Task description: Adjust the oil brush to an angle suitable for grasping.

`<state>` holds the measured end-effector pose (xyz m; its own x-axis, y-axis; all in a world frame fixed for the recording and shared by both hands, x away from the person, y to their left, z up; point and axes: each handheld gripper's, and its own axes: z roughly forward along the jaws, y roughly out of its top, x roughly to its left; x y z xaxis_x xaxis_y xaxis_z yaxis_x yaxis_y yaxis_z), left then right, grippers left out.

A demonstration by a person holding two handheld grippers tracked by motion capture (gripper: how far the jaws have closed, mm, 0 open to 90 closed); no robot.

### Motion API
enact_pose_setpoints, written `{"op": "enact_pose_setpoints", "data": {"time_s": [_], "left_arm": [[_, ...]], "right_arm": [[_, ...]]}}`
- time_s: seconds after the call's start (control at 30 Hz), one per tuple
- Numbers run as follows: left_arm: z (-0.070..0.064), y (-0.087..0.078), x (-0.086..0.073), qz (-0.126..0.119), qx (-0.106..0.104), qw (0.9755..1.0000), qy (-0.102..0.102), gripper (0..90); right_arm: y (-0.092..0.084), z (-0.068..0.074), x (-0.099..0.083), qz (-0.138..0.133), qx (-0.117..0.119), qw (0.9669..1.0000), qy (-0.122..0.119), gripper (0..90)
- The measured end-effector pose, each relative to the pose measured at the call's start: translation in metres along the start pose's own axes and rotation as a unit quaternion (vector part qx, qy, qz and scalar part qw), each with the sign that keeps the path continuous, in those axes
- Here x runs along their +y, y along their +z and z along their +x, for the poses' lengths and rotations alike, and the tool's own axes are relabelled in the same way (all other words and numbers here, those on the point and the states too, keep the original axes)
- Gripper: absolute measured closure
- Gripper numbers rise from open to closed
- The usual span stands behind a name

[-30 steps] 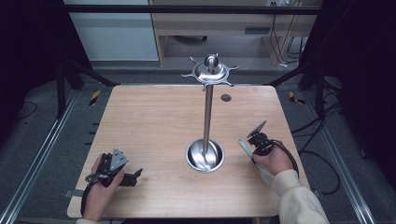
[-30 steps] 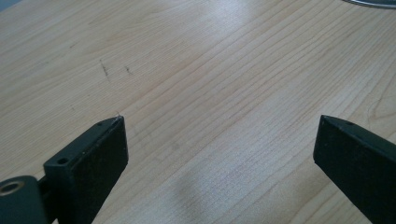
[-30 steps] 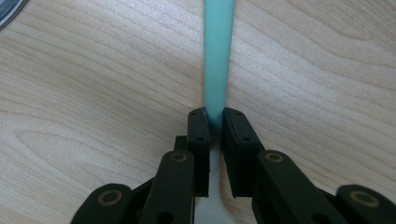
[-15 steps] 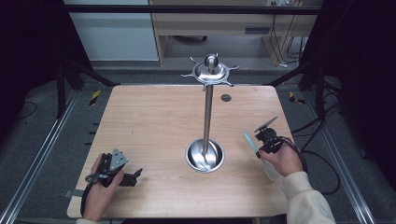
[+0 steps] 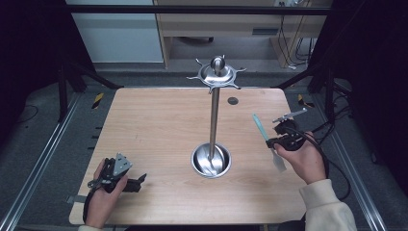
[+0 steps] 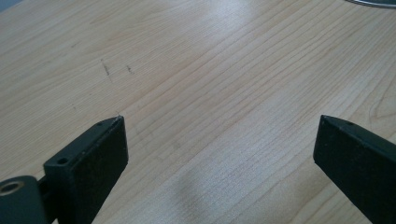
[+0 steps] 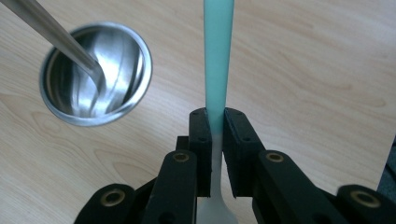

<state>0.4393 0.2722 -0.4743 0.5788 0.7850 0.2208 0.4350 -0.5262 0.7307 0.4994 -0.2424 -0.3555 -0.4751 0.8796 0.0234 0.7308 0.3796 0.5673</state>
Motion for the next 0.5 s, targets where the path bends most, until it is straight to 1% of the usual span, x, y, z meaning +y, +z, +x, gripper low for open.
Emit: {"op": "enact_pose_setpoints", "data": {"time_s": [0.07, 0.1, 0.13, 0.17, 0.2, 0.23, 0.27, 0.3, 0.33, 0.37, 0.4, 0.43, 0.5], "left_arm": [[0.000, 0.000, 0.000, -0.001, 0.000, 1.0000, -0.001, 2.7], [0.000, 0.000, 0.000, -0.001, 0.000, 1.0000, -0.001, 2.7], [0.000, 0.000, 0.000, 0.000, 0.000, 1.0000, 0.000, 2.7], [0.000, 0.000, 0.000, 0.000, 0.000, 1.0000, -0.001, 2.8], [0.000, 0.000, 0.000, 0.000, 0.000, 1.0000, -0.001, 2.8], [0.000, 0.000, 0.000, -0.001, 0.000, 1.0000, -0.001, 2.7], [0.000, 0.000, 0.000, -0.001, 0.000, 1.0000, -0.001, 2.7], [0.000, 0.000, 0.000, 0.000, 0.000, 1.0000, 0.000, 2.7], [0.000, 0.000, 0.000, 0.000, 0.000, 1.0000, -0.001, 2.7], [0.000, 0.000, -0.001, 0.001, 0.000, 1.0000, -0.001, 2.7], [0.000, 0.000, -0.001, 0.001, 0.000, 1.0000, -0.001, 2.7], [0.000, 0.000, 0.000, 0.000, 0.001, 1.0000, -0.002, 2.8], [0.000, 0.000, 0.000, 0.000, 0.001, 1.0000, -0.001, 2.7]], "right_arm": [[-0.008, 0.002, 0.002, -0.017, 0.005, 0.9998, -0.005, 82.2], [-0.008, 0.002, 0.002, -0.017, 0.005, 0.9998, -0.005, 82.2], [-0.012, 0.003, 0.002, -0.026, 0.007, 0.9996, -0.005, 82.2], [-0.022, 0.004, 0.003, -0.056, 0.010, 0.9984, 0.000, 82.2], [-0.022, 0.004, 0.003, -0.056, 0.010, 0.9984, 0.000, 82.2], [-0.031, 0.005, 0.003, -0.075, 0.008, 0.9971, -0.001, 82.2], [-0.034, 0.005, 0.004, -0.082, 0.009, 0.9966, 0.002, 82.2], [-0.034, 0.005, 0.004, -0.082, 0.009, 0.9966, 0.002, 82.2], [-0.043, 0.006, 0.004, -0.104, 0.020, 0.9944, -0.001, 82.2], [-0.046, 0.007, 0.004, -0.110, 0.022, 0.9937, -0.001, 82.2], [-0.046, 0.007, 0.004, -0.110, 0.022, 0.9937, -0.001, 82.2], [-0.054, 0.010, 0.005, -0.125, 0.025, 0.9918, -0.002, 82.2], [-0.056, 0.011, 0.005, -0.130, 0.023, 0.9913, -0.007, 82.2]]}}
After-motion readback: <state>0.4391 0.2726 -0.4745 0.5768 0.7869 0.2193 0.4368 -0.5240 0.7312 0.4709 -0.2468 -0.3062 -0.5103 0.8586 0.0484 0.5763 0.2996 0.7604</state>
